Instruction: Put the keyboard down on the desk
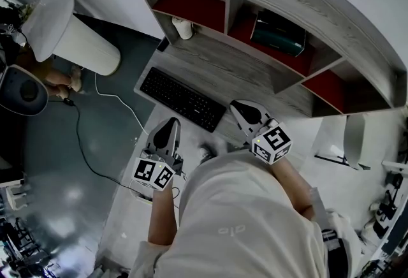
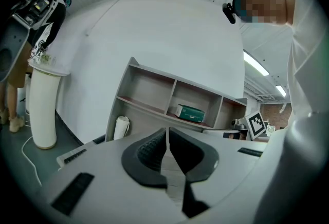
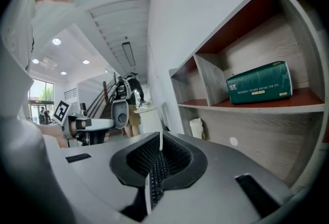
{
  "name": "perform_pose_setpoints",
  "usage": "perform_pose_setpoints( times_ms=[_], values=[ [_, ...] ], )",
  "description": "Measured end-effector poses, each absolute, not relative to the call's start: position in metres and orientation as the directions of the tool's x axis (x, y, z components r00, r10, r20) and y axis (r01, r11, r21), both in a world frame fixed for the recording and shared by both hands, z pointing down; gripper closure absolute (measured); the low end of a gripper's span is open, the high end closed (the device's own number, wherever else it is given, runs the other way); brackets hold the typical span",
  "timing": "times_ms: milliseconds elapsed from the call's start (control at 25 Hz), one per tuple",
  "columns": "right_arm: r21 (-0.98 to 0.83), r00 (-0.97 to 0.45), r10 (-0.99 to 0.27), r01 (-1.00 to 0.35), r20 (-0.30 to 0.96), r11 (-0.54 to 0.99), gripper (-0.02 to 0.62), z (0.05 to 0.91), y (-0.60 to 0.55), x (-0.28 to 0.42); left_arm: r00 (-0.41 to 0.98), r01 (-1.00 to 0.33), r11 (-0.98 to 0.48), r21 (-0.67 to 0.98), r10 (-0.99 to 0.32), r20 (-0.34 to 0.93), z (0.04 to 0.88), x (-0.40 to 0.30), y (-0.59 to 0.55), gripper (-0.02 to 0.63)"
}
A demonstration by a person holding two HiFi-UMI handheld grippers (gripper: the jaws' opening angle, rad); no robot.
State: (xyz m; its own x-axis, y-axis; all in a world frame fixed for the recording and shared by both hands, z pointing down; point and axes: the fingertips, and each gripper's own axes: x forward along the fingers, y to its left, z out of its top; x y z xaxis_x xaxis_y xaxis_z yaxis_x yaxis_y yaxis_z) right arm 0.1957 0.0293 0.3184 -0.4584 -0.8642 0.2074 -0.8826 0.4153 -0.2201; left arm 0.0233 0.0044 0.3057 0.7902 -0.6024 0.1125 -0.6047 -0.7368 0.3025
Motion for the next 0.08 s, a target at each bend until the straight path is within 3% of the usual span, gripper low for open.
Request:
perform_pose_setpoints(
  times_ms=[80],
  values=[
    [-0.218,-0.457,-0.865,-0.884,0.207,0.415,0.552,0.3181,0.029,0.1981,0.795,-0.599,-0.742,0.301,-0.597,0.11,0.3055,0.0268,0.0043,0.575]
  ],
)
